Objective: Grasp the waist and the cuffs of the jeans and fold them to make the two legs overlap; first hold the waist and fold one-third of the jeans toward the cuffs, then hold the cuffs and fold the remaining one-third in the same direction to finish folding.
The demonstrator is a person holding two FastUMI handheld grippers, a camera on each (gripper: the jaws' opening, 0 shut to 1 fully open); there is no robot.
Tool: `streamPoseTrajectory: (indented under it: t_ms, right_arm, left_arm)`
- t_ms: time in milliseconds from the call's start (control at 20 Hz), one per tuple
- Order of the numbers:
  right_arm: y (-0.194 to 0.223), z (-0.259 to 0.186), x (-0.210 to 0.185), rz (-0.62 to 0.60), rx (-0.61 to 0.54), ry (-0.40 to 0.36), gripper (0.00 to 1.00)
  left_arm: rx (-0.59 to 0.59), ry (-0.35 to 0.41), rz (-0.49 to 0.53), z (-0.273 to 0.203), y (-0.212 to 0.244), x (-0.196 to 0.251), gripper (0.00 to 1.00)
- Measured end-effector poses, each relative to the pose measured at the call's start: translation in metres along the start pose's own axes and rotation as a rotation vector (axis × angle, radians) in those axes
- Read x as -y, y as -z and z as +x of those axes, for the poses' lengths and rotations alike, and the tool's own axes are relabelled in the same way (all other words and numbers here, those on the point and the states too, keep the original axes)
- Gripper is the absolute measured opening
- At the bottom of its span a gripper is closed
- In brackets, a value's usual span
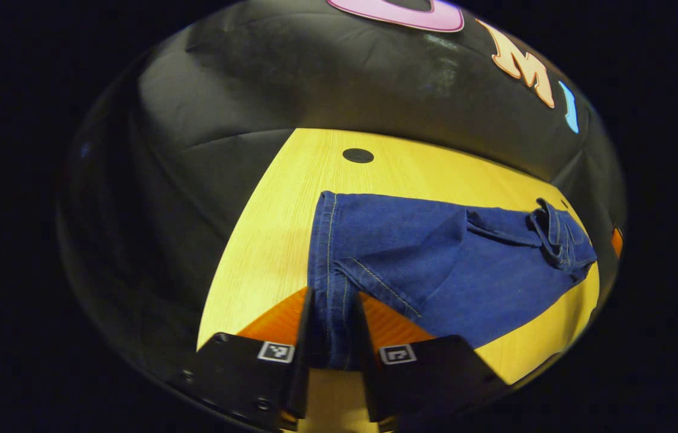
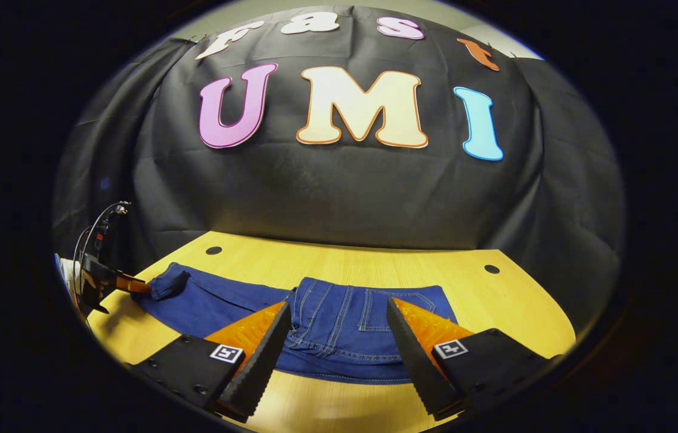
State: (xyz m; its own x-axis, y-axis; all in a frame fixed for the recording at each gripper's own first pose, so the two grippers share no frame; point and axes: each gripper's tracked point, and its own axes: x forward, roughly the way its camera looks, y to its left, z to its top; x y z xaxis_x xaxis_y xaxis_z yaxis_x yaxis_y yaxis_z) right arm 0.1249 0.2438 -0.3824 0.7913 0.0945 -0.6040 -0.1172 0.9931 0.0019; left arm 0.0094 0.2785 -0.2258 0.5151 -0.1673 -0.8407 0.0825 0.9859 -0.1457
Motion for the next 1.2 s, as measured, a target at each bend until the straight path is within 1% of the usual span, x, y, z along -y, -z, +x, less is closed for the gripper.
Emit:
streamPoseTrajectory:
  t_ms: [50, 100, 150, 250, 300, 450, 500, 550, 650, 750, 850, 900, 950, 1050, 1150, 1200]
  right_arm:
    - [0.001, 0.001, 0.000, -0.006, 0.002, -0.007, 0.99]
    - [0.003, 0.002, -0.001, -0.016, 0.003, -0.015, 0.99]
    - [0.005, 0.002, -0.002, -0.027, -0.001, -0.024, 0.99]
    - [0.008, 0.004, -0.004, -0.040, -0.003, -0.035, 0.99]
    - [0.010, 0.003, -0.005, -0.038, -0.006, -0.042, 0.99]
    - [0.004, -0.003, -0.001, -0.028, 0.003, -0.048, 0.99]
    - [0.000, -0.004, 0.002, -0.027, 0.013, -0.047, 0.99]
    - [-0.003, -0.004, 0.005, -0.026, 0.019, -0.044, 0.99]
    - [-0.006, -0.005, 0.009, -0.017, 0.025, -0.038, 0.99]
    - [-0.010, -0.004, 0.012, 0.000, 0.033, -0.037, 0.99]
    - [-0.016, -0.005, 0.013, 0.012, 0.046, -0.042, 0.99]
    - [-0.019, -0.007, 0.015, 0.009, 0.054, -0.042, 0.99]
    - [-0.022, -0.007, 0.018, 0.003, 0.064, -0.041, 0.99]
    - [-0.027, -0.009, 0.023, -0.005, 0.077, -0.044, 0.99]
    - [-0.028, -0.012, 0.030, -0.005, 0.078, -0.054, 0.99]
    - [-0.030, -0.013, 0.038, -0.007, 0.081, -0.050, 0.99]
  left_arm:
    - [0.008, -0.011, 0.025, 0.003, -0.002, 0.004, 0.07]
    - [0.005, -0.025, 0.063, 0.005, 0.001, 0.003, 0.05]
    - [-0.003, -0.038, 0.086, 0.005, 0.000, 0.003, 0.00]
    - [-0.016, -0.040, 0.124, 0.004, -0.003, 0.005, 0.00]
    - [-0.022, -0.030, 0.117, 0.003, -0.004, 0.006, 0.00]
    - [-0.016, 0.015, 0.004, -0.002, -0.011, 0.008, 0.00]
    - [-0.001, 0.044, -0.032, -0.005, -0.015, 0.012, 0.00]
    - [-0.015, 0.068, -0.065, -0.008, -0.016, 0.018, 0.00]
    - [0.003, 0.094, -0.112, -0.022, -0.020, 0.024, 0.00]
    - [0.050, 0.111, -0.115, -0.030, -0.033, 0.029, 0.00]
    - [0.092, 0.146, -0.114, -0.046, -0.052, 0.047, 0.00]
    - [0.109, 0.164, -0.097, -0.055, -0.060, 0.059, 0.02]
    - [0.130, 0.185, -0.074, -0.060, -0.072, 0.073, 0.00]
    - [0.156, 0.209, -0.018, -0.073, -0.090, 0.100, 0.00]
    - [0.177, 0.241, 0.007, -0.083, -0.104, 0.132, 0.00]
    - [0.194, 0.280, 0.015, -0.088, -0.113, 0.154, 0.00]
